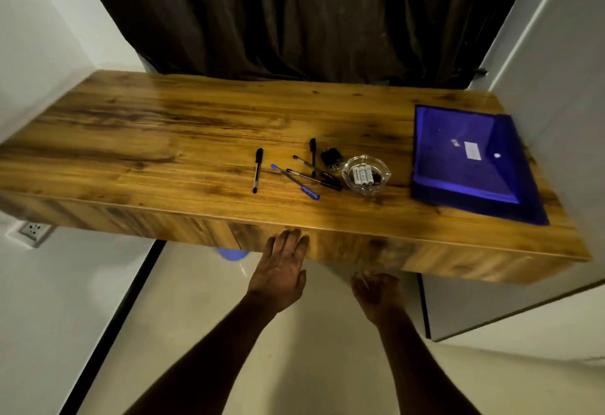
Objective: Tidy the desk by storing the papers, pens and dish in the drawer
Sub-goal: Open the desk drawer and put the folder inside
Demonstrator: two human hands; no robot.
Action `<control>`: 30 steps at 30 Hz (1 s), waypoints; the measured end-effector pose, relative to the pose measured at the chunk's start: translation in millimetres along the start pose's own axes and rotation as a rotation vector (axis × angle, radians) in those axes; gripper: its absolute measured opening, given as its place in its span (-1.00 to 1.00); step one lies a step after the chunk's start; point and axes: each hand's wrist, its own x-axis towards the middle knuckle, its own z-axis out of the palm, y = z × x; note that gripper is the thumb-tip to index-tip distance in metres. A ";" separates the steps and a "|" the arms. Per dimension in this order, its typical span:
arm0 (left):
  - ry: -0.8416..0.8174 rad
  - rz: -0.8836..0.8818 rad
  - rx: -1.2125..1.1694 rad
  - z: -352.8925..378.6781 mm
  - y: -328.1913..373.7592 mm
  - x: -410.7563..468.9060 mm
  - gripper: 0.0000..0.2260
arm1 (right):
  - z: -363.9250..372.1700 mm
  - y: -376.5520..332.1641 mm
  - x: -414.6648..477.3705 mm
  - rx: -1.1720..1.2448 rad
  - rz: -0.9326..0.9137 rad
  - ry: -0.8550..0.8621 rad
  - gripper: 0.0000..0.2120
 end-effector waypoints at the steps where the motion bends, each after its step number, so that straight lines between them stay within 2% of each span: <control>1: 0.000 -0.011 -0.018 0.0 0.2 0.9 -0.38 | 6.4 -4.4 2.9 0.016 -0.022 0.014 -0.82; 7: -0.007 0.038 -0.019 -6.3 9.2 -1.4 -0.36 | 28.2 -17.1 26.7 0.090 -0.059 -0.017 -0.71; 10: 0.042 0.075 0.009 -9.5 7.7 -2.1 -0.36 | 12.6 -12.7 26.9 -0.050 -0.091 -0.055 -0.18; 12: 0.094 0.092 0.023 -5.6 4.8 -5.0 -0.35 | -4.2 -9.7 31.5 -0.046 -0.067 -0.202 -0.15; 14: 0.100 0.100 0.017 -1.5 1.6 -7.8 -0.34 | -7.7 -11.2 18.9 -0.267 -0.120 -0.102 -0.23; 15: 0.093 0.100 0.019 -0.1 0.3 -8.7 -0.34 | -12.9 -9.8 11.8 -0.320 -0.142 -0.075 -0.38; 16: 0.092 0.101 0.028 0.8 -0.5 -8.7 -0.34 | -15.3 -4.3 2.5 -0.398 -0.250 -0.064 -0.52; 18: 0.082 0.104 0.041 2.1 -0.6 -8.2 -0.35 | -19.7 4.4 -10.9 -0.356 -0.271 -0.030 -0.76; 19: 0.049 0.104 0.030 2.0 1.0 -8.1 -0.35 | -22.8 7.5 -18.7 -0.332 -0.185 -0.038 -0.88; 21: -0.033 0.091 -0.003 2.8 4.2 -10.5 -0.34 | -27.1 13.2 -31.2 -0.687 -0.193 0.023 -0.90; 22: -0.040 0.087 -0.014 2.5 6.5 -13.8 -0.34 | -24.8 15.3 -45.5 -0.945 -0.259 0.012 -0.91; 23: -0.029 0.082 -0.011 2.9 7.5 -17.6 -0.35 | -19.7 19.1 -53.7 -1.202 -0.402 0.006 -0.91; 24: -0.006 0.077 -0.007 3.5 8.4 -21.5 -0.36 | -12.1 21.3 -65.3 -1.441 -0.625 -0.022 -0.91; 26: 0.034 0.062 -0.023 3.9 12.4 -29.8 -0.39 | 9.0 20.0 -94.7 -1.564 -1.040 -0.069 -0.89; 28: 0.036 0.042 -0.055 0.2 17.6 -34.5 -0.43 | 22.4 13.0 -113.1 -1.602 -1.317 0.000 -0.95; 30: -0.023 0.006 -0.097 -6.7 22.8 -39.1 -0.47 | 23.5 2.7 -118.5 -1.815 -1.358 0.129 -0.74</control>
